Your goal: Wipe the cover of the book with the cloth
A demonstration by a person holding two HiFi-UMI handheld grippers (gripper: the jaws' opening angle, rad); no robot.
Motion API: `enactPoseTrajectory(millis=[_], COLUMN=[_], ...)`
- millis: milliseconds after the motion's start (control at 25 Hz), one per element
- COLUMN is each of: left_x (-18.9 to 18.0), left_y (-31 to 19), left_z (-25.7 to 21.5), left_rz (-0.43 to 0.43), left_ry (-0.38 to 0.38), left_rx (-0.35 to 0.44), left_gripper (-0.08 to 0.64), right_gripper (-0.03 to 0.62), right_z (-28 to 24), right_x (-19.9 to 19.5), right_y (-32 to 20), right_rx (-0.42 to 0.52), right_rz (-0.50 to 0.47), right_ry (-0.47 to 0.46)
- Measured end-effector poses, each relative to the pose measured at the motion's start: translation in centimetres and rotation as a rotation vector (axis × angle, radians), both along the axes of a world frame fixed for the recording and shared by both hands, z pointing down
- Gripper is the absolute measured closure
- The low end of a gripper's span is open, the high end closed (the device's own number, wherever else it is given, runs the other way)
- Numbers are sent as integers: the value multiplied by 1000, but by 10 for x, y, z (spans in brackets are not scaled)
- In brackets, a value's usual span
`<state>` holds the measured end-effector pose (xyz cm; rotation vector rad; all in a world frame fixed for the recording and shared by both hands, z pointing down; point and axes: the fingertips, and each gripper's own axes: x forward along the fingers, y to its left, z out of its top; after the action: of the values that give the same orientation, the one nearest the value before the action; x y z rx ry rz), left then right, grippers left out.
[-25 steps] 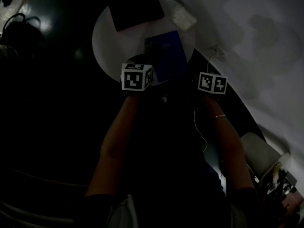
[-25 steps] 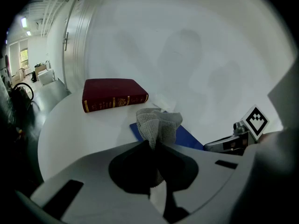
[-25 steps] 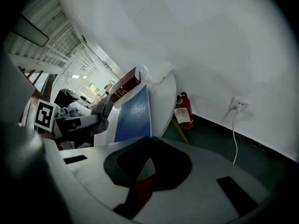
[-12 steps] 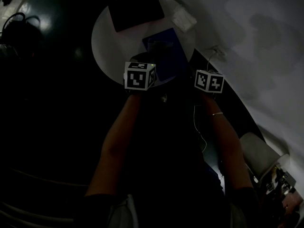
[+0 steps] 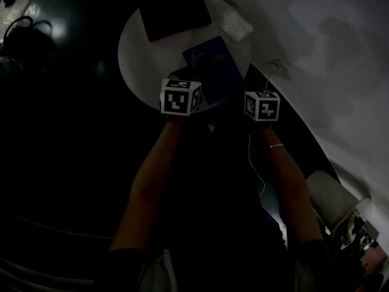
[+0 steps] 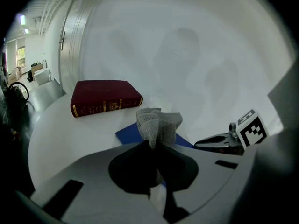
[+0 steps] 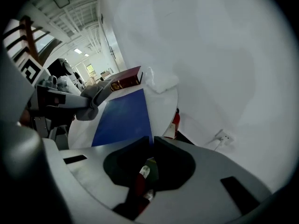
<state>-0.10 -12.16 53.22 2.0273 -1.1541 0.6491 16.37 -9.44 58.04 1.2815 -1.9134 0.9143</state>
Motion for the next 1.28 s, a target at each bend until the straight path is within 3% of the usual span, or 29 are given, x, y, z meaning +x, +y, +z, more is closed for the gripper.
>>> enactPoseTrajectory(millis=[200,680,1000,1280], left_x=[-2,3,8,13], left_y=[0,-3,1,3], left_z=[-2,-8,-13,-23], left_rz=[-12,-25,-20,-16], left_ry=[3,20,25,32], left_rx=[11,33,54,104], left_gripper=[526,526,526,526], right_gripper=[558,560,560,560], right_z=[-7,-16,-35,-57], right_x=[2,2,8,2], right_y=[-9,-13,-18,-16], right_rx=[71,136,207,264], right_rz=[-34,-71,-48,-34], right_ry=[107,190,186,102])
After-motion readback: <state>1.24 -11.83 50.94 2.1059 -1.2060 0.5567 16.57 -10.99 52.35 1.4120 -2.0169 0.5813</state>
